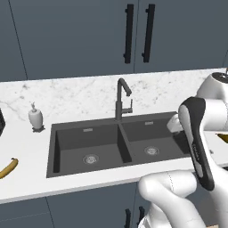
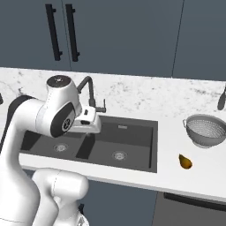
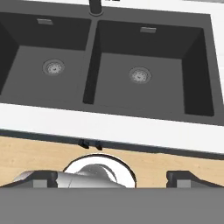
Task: Put the colander in the sink, put the banana, pear in the colander, and turn on the sink faucet and pour water over the colander.
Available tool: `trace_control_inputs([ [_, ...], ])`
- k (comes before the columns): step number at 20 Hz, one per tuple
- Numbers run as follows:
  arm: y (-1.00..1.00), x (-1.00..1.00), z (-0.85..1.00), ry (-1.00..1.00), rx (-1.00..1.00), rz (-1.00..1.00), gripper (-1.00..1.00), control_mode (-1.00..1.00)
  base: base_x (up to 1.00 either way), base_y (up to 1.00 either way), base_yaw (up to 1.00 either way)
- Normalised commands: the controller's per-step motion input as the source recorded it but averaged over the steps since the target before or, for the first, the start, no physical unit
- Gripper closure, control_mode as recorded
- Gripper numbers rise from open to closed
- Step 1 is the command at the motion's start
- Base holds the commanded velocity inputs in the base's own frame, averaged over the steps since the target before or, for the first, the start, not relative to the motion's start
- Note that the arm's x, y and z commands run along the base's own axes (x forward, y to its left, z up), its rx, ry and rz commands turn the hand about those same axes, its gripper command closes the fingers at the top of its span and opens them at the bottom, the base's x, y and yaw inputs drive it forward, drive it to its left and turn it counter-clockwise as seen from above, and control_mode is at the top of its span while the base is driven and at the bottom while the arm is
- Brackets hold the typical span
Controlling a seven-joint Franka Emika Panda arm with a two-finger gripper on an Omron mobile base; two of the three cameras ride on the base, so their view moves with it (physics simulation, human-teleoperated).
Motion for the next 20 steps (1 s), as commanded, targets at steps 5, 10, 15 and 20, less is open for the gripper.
trace_control_inputs([
  [5,-0.55,0.07,-0.01,0.00,-0.08,0.00,-1.00,-1.00,0.00,0.00,0.00],
  [10,-0.50,0.03,-0.10,0.00,-0.20,0.00,-1.00,-1.00,0.00,0.00,0.00],
  [15,-0.47,0.06,-0.11,0.00,-0.21,0.00,-1.00,-1.00,0.00,0.00,0.00],
  [20,-0.51,0.11,-0.04,0.00,-0.11,0.00,-1.00,-1.00,0.00,0.00,0.00],
])
